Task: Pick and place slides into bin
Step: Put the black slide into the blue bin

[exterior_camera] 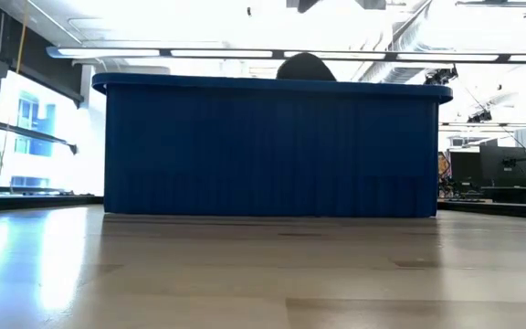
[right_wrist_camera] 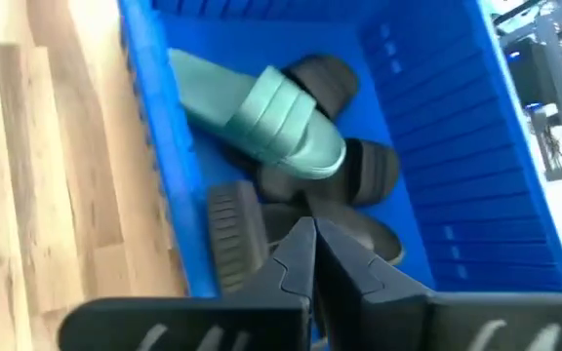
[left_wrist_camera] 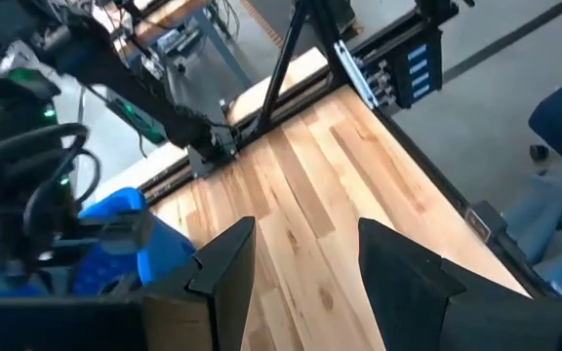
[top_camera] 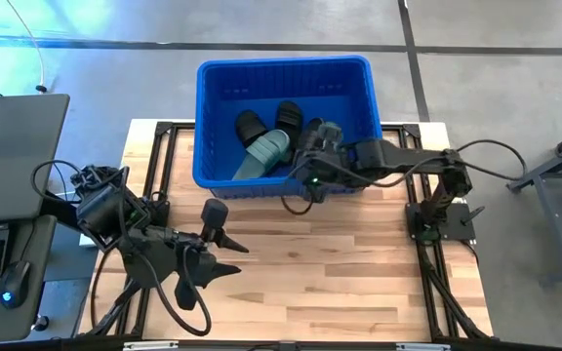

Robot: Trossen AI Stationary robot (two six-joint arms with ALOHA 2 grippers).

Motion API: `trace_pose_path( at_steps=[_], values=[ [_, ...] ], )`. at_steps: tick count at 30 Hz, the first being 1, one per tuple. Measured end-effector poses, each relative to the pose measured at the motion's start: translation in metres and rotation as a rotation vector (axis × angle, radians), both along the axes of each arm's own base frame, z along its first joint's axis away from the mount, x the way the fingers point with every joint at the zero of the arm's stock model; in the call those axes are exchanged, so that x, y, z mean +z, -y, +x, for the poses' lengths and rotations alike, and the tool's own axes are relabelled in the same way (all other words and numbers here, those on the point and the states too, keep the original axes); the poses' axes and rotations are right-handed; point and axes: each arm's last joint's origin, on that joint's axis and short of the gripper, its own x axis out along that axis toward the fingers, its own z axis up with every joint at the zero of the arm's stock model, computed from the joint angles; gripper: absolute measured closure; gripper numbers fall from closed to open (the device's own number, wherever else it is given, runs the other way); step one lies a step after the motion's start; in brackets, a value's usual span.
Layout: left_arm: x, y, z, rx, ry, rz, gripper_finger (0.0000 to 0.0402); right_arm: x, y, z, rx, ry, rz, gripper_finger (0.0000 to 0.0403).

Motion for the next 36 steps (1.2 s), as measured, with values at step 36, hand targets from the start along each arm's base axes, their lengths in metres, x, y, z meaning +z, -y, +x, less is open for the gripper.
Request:
trace_pose_path(
  at_steps=[36],
  values=[
    [-0.042,0.007,0.012,0.102,-0.149,0.018,0.0234,-0.096,0.078,0.054,0.053,0.269,0.127,0.0403]
  ],
)
